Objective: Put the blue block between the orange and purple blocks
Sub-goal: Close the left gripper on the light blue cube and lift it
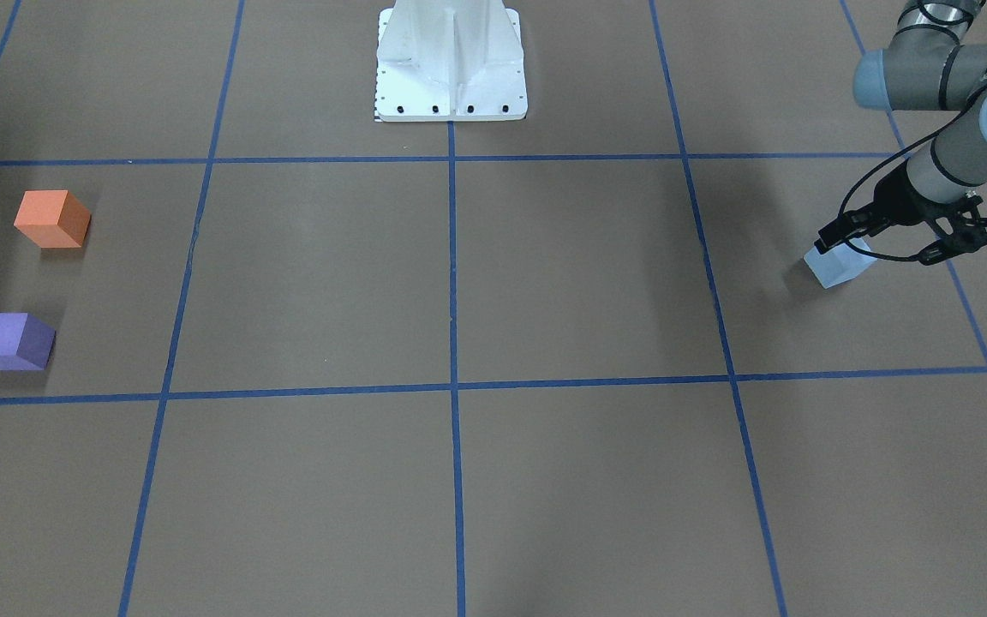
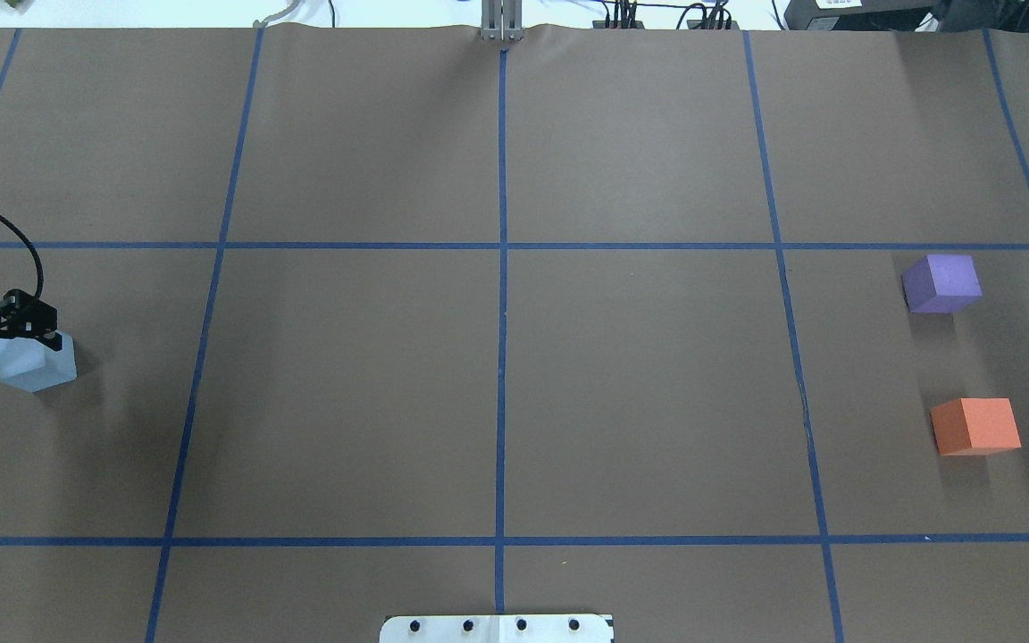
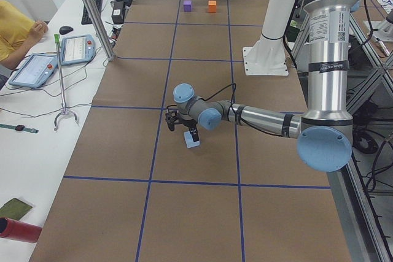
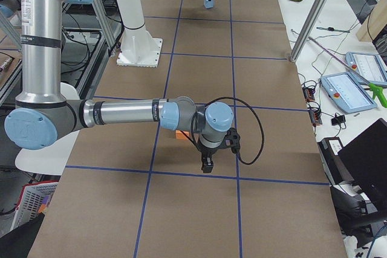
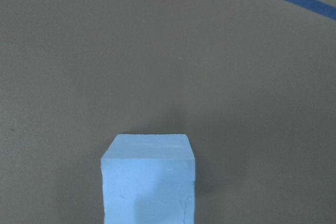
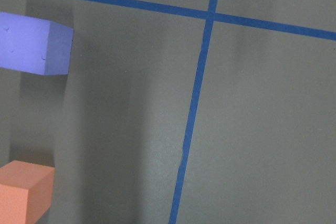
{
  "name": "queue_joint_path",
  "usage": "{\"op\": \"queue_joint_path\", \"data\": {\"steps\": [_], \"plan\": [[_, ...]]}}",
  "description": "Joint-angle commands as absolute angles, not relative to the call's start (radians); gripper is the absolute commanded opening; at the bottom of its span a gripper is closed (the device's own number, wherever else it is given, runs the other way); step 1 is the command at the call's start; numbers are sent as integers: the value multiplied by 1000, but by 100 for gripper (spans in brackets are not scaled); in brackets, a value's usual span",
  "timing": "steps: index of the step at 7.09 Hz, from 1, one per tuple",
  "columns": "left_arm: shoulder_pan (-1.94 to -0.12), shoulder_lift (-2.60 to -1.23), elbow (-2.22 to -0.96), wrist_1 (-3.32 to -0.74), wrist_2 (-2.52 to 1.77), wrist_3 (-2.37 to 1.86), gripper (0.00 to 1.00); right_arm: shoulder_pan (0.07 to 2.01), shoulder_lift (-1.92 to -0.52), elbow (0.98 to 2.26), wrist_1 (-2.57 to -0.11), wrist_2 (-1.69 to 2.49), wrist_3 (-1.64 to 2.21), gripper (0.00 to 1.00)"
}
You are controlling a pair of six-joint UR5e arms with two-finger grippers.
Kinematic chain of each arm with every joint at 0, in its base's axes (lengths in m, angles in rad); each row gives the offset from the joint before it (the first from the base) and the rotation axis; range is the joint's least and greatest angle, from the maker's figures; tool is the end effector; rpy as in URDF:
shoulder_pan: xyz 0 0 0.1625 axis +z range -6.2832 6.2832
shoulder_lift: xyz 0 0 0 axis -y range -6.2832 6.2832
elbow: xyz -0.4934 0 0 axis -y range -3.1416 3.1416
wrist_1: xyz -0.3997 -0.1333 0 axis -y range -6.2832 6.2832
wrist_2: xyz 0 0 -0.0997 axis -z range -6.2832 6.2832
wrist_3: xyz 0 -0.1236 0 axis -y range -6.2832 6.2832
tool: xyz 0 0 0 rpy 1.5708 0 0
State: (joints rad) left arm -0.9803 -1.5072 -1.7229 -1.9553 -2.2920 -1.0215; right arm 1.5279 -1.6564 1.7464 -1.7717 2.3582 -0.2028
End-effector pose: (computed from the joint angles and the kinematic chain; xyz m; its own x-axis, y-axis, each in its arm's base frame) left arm 0.2342 -0.4423 0.6568 0.6610 -0.2819 -0.6954 0.1305 0.9558 -0.2635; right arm 0.0266 -0.4469 0.7159 0.6853 -0.1529 0.7120 0.1844 0.9823 0.0334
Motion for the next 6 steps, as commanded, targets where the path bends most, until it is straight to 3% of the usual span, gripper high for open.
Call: {"op": "queue_joint_path", "data": {"steps": [1, 6], "plan": [[-977, -1514, -1707, -1956, -2287, -1003, 100, 1528, -1658, 1747, -1772, 2361, -204, 100], [-922, -1549, -1661, -1956, -2230, -1000, 99, 1528, -1657, 1747, -1773, 2367, -202, 100]]}}
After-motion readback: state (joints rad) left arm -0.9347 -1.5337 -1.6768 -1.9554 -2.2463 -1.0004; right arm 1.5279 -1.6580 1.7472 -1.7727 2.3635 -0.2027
